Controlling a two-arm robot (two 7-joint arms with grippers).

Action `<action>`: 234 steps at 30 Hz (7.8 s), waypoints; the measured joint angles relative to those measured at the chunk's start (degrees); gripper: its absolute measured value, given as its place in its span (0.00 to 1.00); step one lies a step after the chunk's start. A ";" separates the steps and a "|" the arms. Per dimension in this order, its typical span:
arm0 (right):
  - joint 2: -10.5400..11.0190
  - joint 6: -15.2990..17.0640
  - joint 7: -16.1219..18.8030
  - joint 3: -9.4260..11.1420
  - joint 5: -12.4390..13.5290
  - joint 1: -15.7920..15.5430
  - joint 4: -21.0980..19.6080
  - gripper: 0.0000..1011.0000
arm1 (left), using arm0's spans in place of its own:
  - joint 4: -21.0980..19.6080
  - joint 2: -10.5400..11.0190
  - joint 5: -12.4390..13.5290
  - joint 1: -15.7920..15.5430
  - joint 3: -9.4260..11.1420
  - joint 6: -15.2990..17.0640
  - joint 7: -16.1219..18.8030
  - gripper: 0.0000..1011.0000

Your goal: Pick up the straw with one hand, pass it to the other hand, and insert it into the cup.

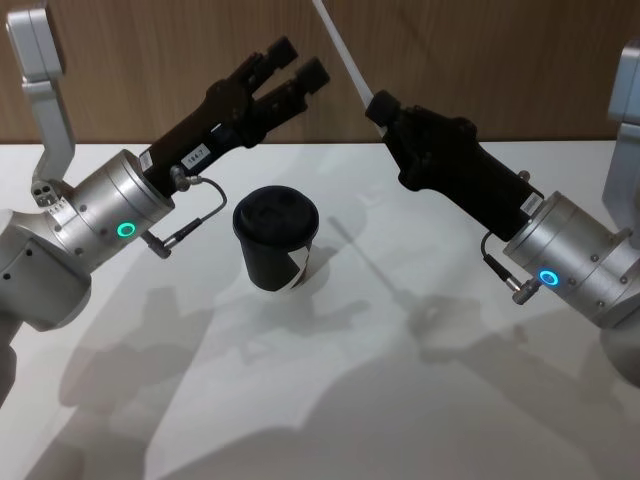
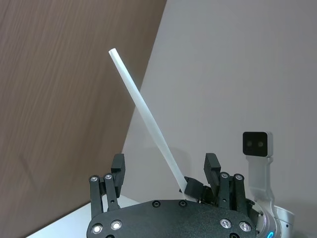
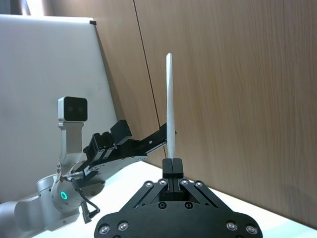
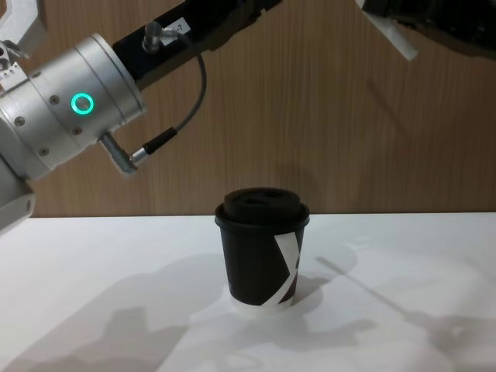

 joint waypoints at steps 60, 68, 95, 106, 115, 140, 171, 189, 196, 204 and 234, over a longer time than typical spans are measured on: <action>0.00 0.00 0.00 0.00 0.00 0.00 0.00 0.00 | 16.73 -6.07 -7.45 -11.27 4.62 2.97 -10.09 0.96; 0.00 0.00 0.00 0.00 0.00 0.00 0.00 0.00 | 17.00 -6.26 -7.52 -11.62 5.01 2.39 -10.05 0.75; 0.00 0.00 0.00 0.00 0.00 0.00 0.00 0.00 | 17.64 -6.31 -8.15 -12.37 6.22 0.76 -9.43 0.12; 0.00 -0.01 0.01 0.00 0.00 0.00 -0.01 0.11 | 17.26 -6.01 -8.35 -12.43 6.87 0.81 -8.82 0.06; 0.00 -0.01 0.01 0.00 0.00 0.00 -0.01 0.39 | 16.58 -5.60 -8.50 -12.25 7.22 0.70 -8.21 0.01; 0.00 0.00 0.00 0.00 0.00 0.00 0.00 0.99 | 8.69 -0.54 -0.22 -8.88 7.65 -4.65 5.46 0.01; 0.00 0.00 0.00 0.00 0.00 0.00 0.00 0.99 | 5.30 3.41 12.23 -7.23 9.16 -4.91 18.41 0.01; 0.00 0.00 0.00 0.00 0.00 0.00 0.00 0.99 | 4.23 3.77 14.05 -6.80 8.67 -4.84 18.97 0.01; 0.00 0.00 0.00 0.00 0.00 0.00 0.00 0.99 | 4.13 3.81 14.24 -6.71 8.37 -4.58 18.79 0.01; 0.00 0.00 0.00 0.00 0.00 0.00 0.00 0.99 | 4.47 3.71 14.44 -6.79 8.16 -4.13 18.15 0.01; 0.00 0.00 0.00 0.00 0.00 0.00 0.00 0.99 | 6.19 3.38 16.42 -7.24 7.84 -2.80 16.86 0.01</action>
